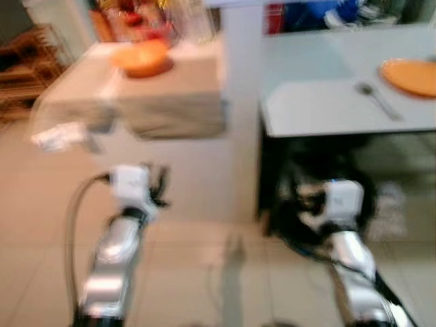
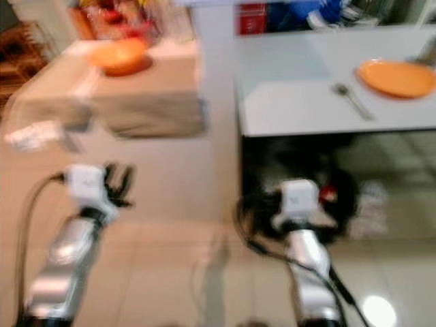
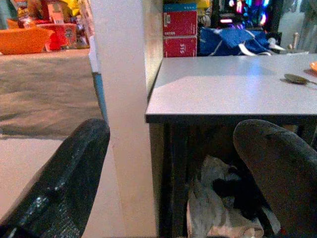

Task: Setting the table

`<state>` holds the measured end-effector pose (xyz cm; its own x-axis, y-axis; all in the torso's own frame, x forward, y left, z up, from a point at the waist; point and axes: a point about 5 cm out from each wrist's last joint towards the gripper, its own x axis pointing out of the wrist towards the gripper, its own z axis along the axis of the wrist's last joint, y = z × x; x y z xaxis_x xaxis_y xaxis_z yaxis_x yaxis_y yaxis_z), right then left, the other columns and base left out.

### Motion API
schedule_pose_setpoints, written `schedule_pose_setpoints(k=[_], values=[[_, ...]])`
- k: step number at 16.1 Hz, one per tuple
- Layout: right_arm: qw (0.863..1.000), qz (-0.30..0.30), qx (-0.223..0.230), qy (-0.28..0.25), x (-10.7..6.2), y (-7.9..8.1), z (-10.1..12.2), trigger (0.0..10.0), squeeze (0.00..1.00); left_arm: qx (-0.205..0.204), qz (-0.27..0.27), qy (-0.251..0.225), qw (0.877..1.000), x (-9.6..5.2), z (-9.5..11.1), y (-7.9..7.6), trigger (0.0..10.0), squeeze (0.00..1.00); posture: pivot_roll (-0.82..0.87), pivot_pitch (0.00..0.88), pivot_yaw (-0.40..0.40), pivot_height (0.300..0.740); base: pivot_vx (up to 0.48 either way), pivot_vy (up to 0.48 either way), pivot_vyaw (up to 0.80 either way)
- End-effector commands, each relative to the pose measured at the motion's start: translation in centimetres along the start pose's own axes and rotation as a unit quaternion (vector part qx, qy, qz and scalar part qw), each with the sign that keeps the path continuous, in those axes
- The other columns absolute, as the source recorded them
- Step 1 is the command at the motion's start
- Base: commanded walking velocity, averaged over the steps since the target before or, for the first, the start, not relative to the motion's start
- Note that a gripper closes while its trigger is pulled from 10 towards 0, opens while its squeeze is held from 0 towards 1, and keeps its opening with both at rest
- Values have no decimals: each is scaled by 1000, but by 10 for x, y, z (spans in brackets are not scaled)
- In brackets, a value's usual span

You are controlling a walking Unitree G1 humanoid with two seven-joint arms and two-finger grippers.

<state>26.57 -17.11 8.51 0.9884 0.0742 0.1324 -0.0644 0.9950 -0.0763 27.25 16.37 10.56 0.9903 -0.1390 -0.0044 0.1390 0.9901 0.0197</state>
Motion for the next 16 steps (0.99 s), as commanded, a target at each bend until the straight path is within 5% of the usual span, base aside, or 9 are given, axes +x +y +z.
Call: schedule_pose_setpoints(k=[1, 7, 16], values=[[1000, 0, 6, -29, 6, 4, 15, 10000, 0, 9, 10, -11, 1000, -1, 7, 8, 10000, 0, -140, 0, 94, 722, 0, 0, 0], [999, 10, 17, -43, 17, 12, 32, 10000, 0, 13, -10, -45, 999, 12, 35, 4, 10000, 0, -139, 0, 91, 722, 0, 0, 0], [1000, 20, 3, -24, 16, 16, 22, 10000, 0, 8, -12, -51, 999, 15, 39, -2, 10000, 0, -130, 0, 90, 722, 320, 358, 0]])
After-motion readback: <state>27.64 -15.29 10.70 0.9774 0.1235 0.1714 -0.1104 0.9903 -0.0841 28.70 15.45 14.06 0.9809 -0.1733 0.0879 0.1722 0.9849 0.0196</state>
